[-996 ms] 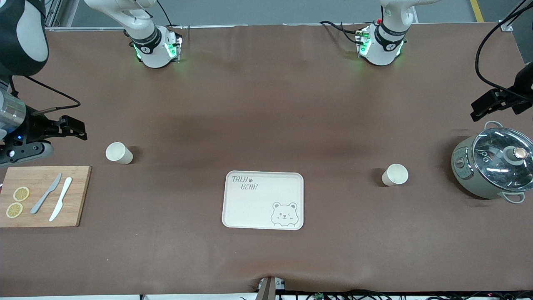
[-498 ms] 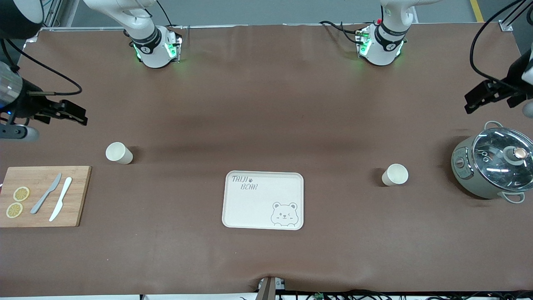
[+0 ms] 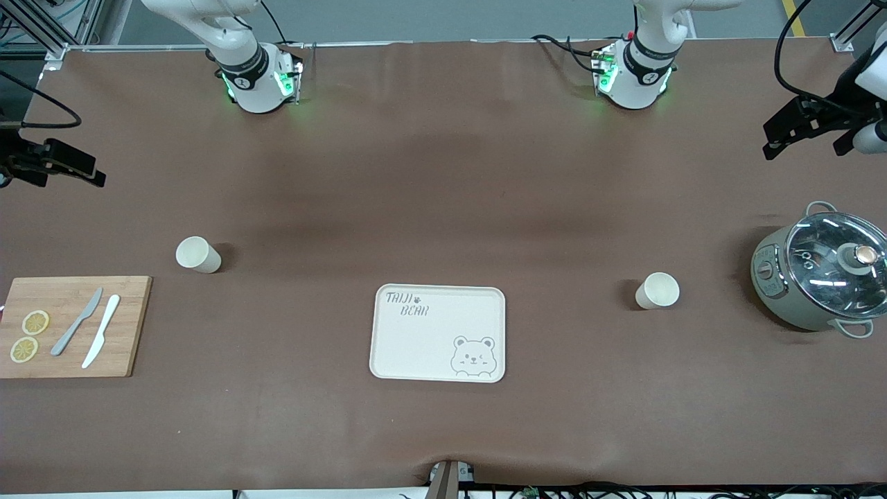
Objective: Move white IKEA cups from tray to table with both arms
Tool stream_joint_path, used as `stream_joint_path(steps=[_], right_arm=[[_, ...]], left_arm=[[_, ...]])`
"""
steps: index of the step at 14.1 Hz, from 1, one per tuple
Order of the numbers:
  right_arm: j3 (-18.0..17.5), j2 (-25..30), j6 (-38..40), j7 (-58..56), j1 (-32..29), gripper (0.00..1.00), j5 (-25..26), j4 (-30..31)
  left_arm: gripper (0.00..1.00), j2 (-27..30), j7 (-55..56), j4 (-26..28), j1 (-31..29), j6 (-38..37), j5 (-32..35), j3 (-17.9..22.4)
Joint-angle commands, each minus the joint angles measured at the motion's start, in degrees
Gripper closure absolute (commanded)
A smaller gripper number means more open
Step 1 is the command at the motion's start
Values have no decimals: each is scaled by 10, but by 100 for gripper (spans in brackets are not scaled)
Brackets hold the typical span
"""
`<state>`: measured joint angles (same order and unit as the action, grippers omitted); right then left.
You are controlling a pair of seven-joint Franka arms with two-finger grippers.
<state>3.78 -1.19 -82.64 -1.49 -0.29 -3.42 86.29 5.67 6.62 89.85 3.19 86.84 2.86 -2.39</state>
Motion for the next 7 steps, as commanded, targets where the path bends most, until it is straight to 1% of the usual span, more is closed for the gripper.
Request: stream_joint_path(steps=[1, 5, 7], right_arm=[[-5, 42, -11, -5, -3, 0, -1, 38], [-7, 77, -28, -5, -2, 0, 0, 67], [-7, 82, -36, -2, -5, 0, 0, 81]], left_arm=[[0, 19, -6, 24, 8, 16, -8, 7], [0, 8, -4, 18, 5, 12, -13, 3], [0, 2, -4, 16, 7, 12, -13, 3]])
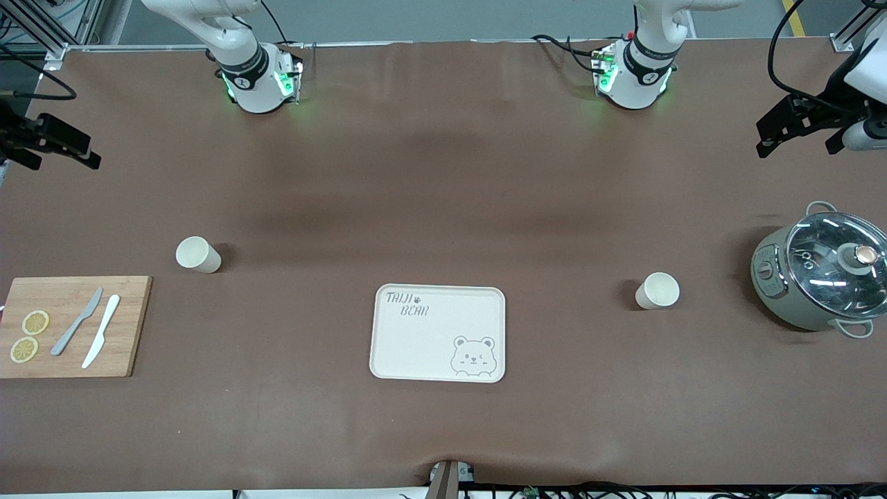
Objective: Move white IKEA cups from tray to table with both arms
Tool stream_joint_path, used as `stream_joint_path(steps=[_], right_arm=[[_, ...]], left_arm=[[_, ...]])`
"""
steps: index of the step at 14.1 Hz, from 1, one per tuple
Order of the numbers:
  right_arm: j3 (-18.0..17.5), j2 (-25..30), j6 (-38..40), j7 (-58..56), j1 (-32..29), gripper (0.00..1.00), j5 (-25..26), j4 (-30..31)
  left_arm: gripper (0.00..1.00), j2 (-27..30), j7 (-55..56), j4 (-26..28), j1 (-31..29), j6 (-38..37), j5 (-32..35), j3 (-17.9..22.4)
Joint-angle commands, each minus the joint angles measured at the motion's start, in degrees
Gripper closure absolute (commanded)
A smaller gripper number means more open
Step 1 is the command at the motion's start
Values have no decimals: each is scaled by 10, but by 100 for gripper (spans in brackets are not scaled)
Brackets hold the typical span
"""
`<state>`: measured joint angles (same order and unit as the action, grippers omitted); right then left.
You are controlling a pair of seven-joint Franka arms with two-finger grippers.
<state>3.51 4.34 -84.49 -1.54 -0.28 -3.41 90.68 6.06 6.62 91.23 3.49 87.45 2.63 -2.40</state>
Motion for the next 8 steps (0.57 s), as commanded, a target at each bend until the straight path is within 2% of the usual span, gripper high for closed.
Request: stream_joint_path(steps=[1, 8], right_arm=[[-4, 24, -18, 0, -6, 0, 0, 35], [-8, 9, -12, -4, -4, 0, 14, 10]], left_arm=[[0, -3, -4, 2, 5, 6, -11, 3], [0, -3, -2, -2, 2, 7, -11, 3]])
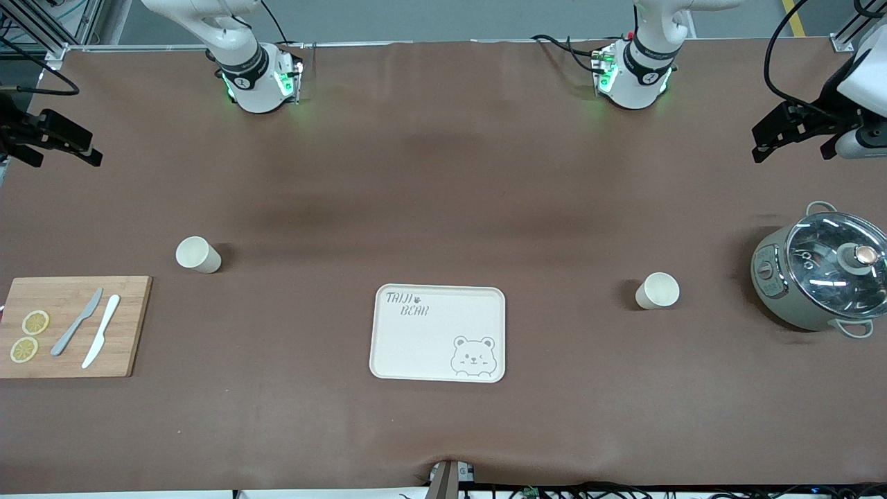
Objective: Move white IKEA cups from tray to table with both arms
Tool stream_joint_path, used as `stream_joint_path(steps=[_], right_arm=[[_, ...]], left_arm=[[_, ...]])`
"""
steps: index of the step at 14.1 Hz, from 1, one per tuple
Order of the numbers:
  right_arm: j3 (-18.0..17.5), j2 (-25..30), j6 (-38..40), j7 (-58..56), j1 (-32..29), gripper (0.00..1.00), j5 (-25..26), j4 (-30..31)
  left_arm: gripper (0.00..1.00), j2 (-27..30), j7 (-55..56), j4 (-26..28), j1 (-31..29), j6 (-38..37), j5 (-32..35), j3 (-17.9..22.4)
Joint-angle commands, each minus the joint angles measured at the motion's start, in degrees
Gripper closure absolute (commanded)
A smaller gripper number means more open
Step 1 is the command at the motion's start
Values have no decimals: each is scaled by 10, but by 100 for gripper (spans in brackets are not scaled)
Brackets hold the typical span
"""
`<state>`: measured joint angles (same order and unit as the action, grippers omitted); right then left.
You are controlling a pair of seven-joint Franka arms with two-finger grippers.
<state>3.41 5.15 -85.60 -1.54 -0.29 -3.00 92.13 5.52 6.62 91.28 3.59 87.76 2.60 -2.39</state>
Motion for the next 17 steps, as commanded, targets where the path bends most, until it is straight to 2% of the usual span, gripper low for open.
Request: stream_joint_path(steps=[1, 11, 17], right_arm=[[-7, 1, -1, -4, -4, 0, 10, -5], [-6, -12, 1, -3, -3, 0, 10, -12], [-6, -15, 1, -6, 0, 0, 12, -13]], left_arm=[[0, 2, 0, -2, 3, 5, -10, 3], [0, -23, -8, -38, -2, 7, -8, 4], [0, -28, -8, -40, -3, 7, -10, 4]])
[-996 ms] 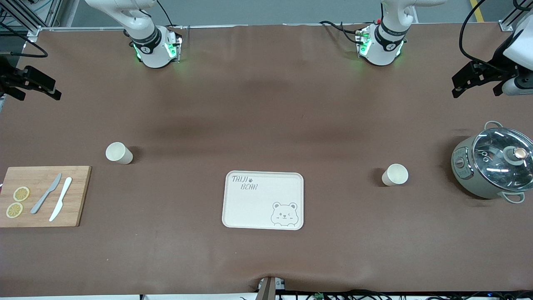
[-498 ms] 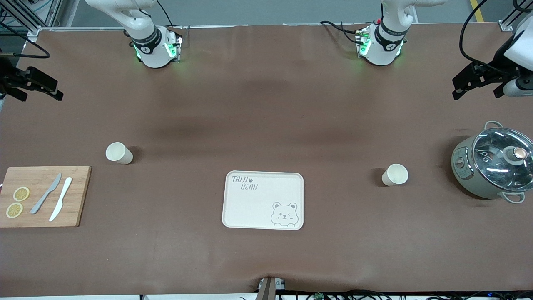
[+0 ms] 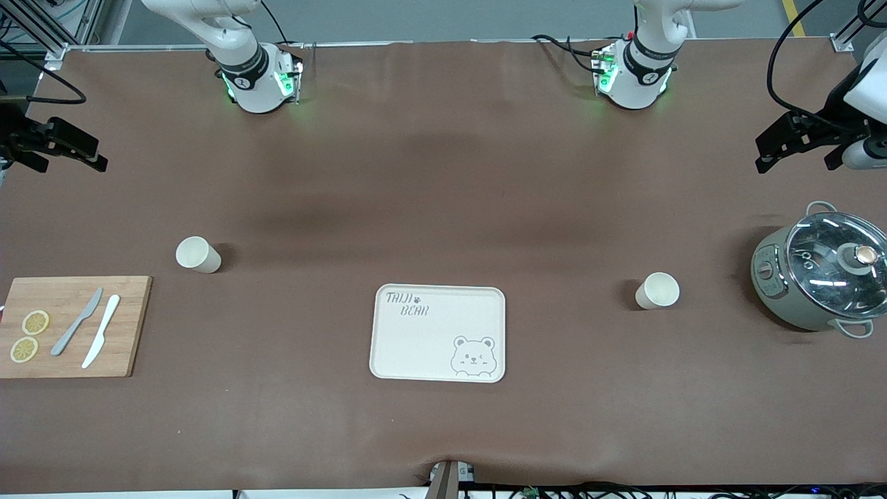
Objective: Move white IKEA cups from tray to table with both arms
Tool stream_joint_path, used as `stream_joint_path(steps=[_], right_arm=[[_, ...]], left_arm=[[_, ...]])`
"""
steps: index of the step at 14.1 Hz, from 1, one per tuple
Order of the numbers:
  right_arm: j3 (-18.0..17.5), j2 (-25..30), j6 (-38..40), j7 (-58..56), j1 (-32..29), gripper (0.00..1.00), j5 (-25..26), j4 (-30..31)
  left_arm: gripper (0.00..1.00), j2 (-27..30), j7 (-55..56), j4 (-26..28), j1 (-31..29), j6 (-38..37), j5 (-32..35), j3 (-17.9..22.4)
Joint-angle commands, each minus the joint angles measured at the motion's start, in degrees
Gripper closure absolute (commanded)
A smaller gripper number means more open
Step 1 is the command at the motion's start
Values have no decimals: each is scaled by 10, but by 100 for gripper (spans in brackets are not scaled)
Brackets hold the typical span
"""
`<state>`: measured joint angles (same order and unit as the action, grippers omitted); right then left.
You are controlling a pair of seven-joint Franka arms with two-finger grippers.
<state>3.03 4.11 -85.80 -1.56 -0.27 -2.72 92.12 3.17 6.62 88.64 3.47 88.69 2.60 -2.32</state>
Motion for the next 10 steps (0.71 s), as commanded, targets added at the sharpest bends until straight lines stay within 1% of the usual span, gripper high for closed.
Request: stream_joint_path(steps=[1, 3, 10], right_arm=[[-2, -5, 3, -7, 1, 0, 11, -12], [-3, -5, 4, -7, 1, 0, 21, -11], [-3, -5, 4, -8, 0, 0, 21, -12]], left_arm=[[0, -5, -7, -13, 0, -2, -9, 4], [0, -5, -7, -13, -1, -2, -9, 4], [0, -7, -10, -13, 0, -4, -2, 4]])
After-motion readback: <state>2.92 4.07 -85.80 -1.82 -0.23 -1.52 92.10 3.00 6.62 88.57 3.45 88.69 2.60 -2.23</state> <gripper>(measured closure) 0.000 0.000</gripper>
